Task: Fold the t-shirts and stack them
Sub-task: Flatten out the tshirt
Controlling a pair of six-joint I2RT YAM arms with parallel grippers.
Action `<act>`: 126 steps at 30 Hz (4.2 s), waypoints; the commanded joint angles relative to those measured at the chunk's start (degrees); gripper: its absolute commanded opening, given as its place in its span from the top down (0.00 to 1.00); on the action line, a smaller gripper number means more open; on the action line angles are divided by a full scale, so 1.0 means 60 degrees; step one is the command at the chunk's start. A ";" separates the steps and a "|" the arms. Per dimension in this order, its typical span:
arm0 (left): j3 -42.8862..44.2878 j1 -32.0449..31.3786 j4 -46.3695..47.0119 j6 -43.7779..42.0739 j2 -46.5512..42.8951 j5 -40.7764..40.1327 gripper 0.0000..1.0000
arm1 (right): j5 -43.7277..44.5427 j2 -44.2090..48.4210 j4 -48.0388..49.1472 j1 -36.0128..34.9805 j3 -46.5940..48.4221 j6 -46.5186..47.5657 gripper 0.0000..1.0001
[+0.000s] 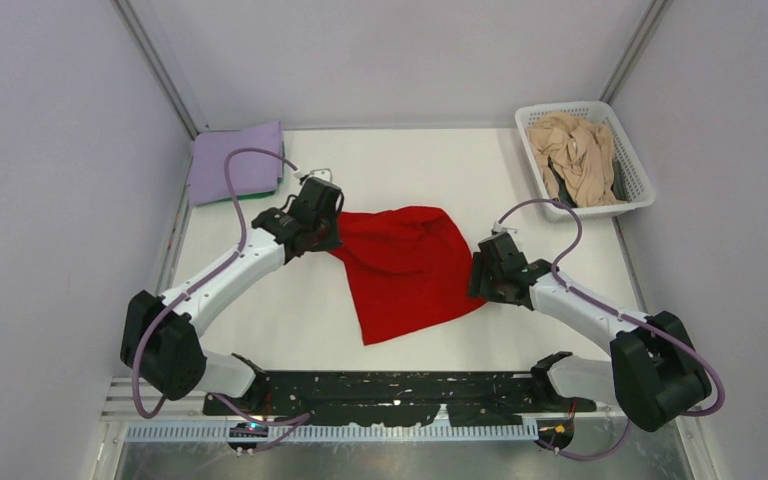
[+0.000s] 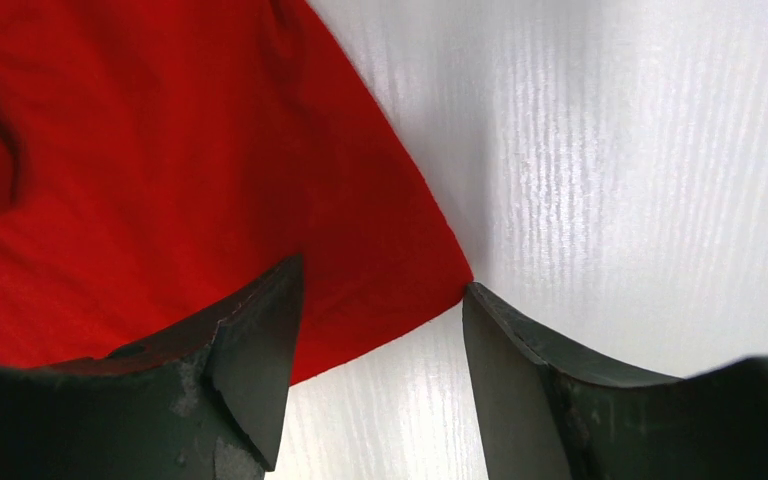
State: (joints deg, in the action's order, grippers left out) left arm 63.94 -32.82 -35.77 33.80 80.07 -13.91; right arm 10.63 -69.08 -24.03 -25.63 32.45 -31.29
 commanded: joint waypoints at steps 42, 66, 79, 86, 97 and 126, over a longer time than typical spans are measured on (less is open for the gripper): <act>0.2745 0.1281 0.1595 -0.2953 -0.4969 -0.3637 1.00 | 0.2419 0.2614 0.1227 0.0506 0.5862 0.3707 0.95; 0.6403 0.1280 0.2429 -0.4355 -0.6532 -0.0772 1.00 | -0.0200 0.6751 0.0130 0.0499 0.8317 0.4353 0.95; 0.4312 0.1929 0.3810 -0.5430 -0.1502 -0.4955 0.91 | 0.3885 0.5206 0.0162 0.0505 0.4940 0.3807 0.93; 0.5445 0.2335 0.1470 -0.4248 0.3683 -0.4026 0.08 | 0.3896 0.0140 0.0537 0.0772 0.3549 0.3030 0.79; 0.5444 0.2335 -0.0503 -0.2517 0.4515 -0.2609 0.00 | 0.4170 -0.3094 0.0052 0.0882 0.5184 0.2227 0.04; 0.1388 0.3092 0.0524 0.1344 0.4635 0.3753 0.00 | -0.1835 -0.3669 0.2536 0.1218 0.2464 0.0880 0.05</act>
State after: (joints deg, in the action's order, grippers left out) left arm 65.49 -15.25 -31.59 39.18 102.52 4.05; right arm -0.12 -89.27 -12.27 -19.59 46.72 -23.99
